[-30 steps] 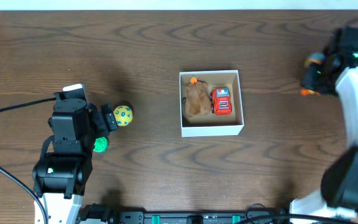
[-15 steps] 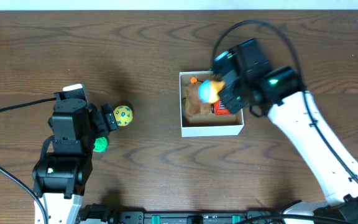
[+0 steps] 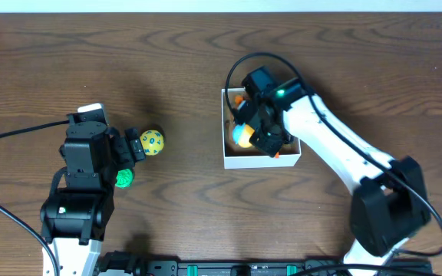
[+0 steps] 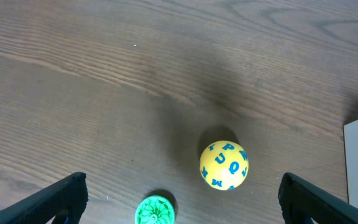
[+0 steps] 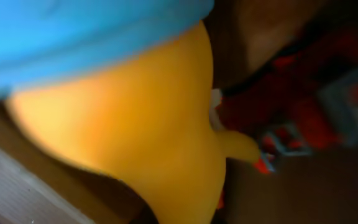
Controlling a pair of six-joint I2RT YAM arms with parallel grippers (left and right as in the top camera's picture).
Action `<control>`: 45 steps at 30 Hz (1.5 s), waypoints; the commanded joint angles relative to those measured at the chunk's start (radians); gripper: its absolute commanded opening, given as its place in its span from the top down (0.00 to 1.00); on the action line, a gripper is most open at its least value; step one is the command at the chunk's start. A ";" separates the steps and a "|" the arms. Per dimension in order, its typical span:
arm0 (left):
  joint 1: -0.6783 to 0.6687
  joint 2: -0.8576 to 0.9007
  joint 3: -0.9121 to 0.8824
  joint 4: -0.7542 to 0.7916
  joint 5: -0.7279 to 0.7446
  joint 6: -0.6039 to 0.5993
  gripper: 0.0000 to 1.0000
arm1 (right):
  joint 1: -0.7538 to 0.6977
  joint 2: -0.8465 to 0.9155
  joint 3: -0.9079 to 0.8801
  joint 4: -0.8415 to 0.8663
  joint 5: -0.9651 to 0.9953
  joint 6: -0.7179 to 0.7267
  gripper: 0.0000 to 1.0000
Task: Pack container
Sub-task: 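Drop the orange duck into the box and withdraw right arm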
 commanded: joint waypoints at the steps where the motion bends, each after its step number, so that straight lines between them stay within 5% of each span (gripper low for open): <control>1: 0.005 0.000 0.021 0.001 -0.011 -0.016 0.02 | 0.005 0.048 -0.004 -0.019 -0.002 -0.018 0.95; 3: 0.005 0.000 0.021 0.001 -0.011 -0.016 0.02 | 0.005 0.061 -0.004 -0.024 0.004 -0.019 0.92; 8: 0.005 0.002 0.021 0.001 -0.011 -0.016 0.02 | 0.004 0.061 -0.004 -0.024 0.022 -0.019 0.64; 9: 0.005 0.003 0.021 0.001 -0.011 -0.016 0.02 | 0.004 0.061 -0.004 -0.024 0.031 -0.018 0.54; 10: 0.005 0.006 0.021 0.000 -0.011 -0.016 0.02 | 0.004 0.061 -0.004 -0.024 0.041 -0.018 0.29; 12: 0.005 0.013 0.021 0.000 -0.011 -0.016 0.02 | 0.004 0.060 -0.003 -0.024 0.069 -0.018 0.01; 26: 0.005 0.033 0.021 0.017 -0.011 -0.016 0.02 | -0.077 -0.097 0.027 0.101 0.142 0.125 0.01; 33: 0.005 0.033 0.021 0.015 -0.011 -0.016 0.02 | -0.374 -0.277 0.027 0.166 0.027 0.441 0.01; 39: 0.005 0.032 0.021 0.027 0.002 -0.016 0.02 | -0.683 -0.270 0.018 0.086 -0.119 0.542 0.01; 45: 0.005 0.114 0.083 0.035 0.170 0.021 0.02 | -0.830 -0.199 0.013 0.032 -0.125 0.558 0.01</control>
